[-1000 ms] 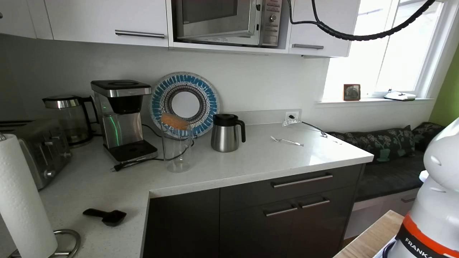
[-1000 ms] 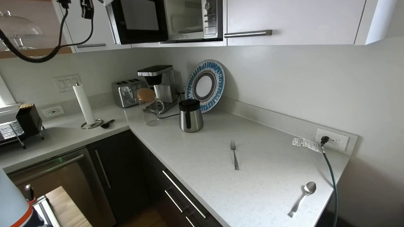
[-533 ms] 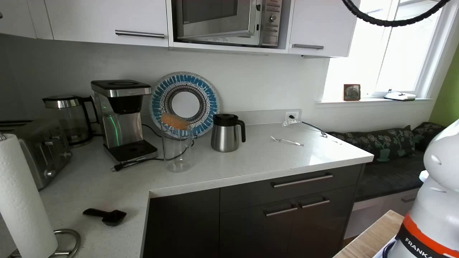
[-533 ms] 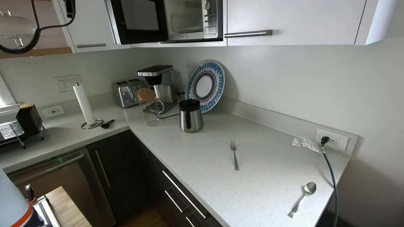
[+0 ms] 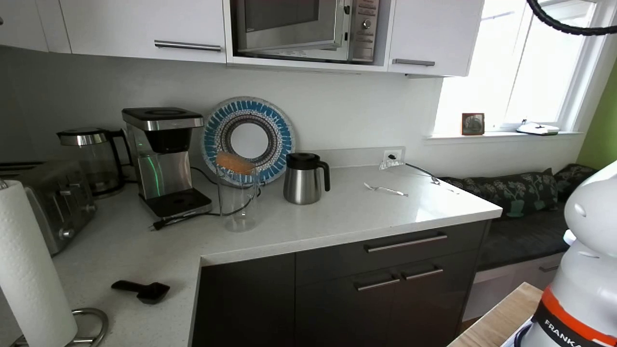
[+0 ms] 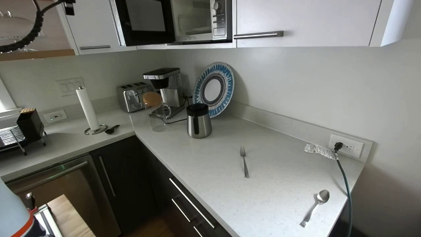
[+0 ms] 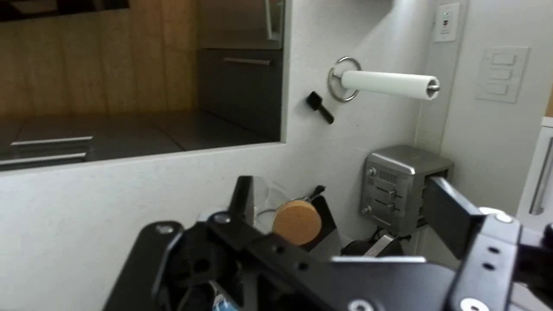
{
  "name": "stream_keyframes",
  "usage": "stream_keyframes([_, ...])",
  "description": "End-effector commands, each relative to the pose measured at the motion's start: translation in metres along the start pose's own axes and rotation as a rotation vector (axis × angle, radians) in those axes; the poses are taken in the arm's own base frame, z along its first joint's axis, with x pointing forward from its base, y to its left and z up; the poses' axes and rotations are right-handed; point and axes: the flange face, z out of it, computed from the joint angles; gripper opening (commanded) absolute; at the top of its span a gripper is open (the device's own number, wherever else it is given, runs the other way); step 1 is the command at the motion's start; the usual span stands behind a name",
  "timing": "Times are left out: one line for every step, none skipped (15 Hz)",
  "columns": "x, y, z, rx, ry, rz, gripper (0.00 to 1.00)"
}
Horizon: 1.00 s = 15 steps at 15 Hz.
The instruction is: Open the microwave door
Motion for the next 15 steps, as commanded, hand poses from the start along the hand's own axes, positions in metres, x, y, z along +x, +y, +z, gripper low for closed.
stream_keyframes([0.007,0.054,-0.015,-0.155,0.09,-0.095,1.0])
stream_keyframes([0.015,0.072,-0.014,-0.195,0.131,-0.125,1.0])
stream_keyframes([0.025,0.089,-0.012,-0.215,0.188,-0.155,1.0])
stream_keyframes([0.036,0.104,-0.008,-0.236,0.249,-0.172,1.0])
stream_keyframes([0.046,0.119,-0.009,-0.257,0.308,-0.182,1.0])
stream_keyframes([0.055,0.133,-0.005,-0.277,0.361,-0.198,1.0])
stream_keyframes([0.064,0.15,0.005,-0.288,0.398,-0.201,1.0])
stream_keyframes([0.072,0.167,0.019,-0.305,0.427,-0.206,1.0])
stream_keyframes([0.082,0.183,0.037,-0.316,0.444,-0.209,1.0])
stream_keyframes([0.089,0.197,0.053,-0.322,0.454,-0.214,1.0])
stream_keyframes([0.092,0.21,0.068,-0.338,0.458,-0.19,1.0])
stream_keyframes([0.098,0.222,0.086,-0.333,0.458,-0.164,1.0])
stream_keyframes([0.1,0.23,0.107,-0.291,0.439,-0.102,1.0])
stream_keyframes([0.1,0.238,0.124,-0.272,0.426,-0.085,1.0])
stream_keyframes([0.099,0.242,0.143,-0.262,0.424,-0.056,1.0])
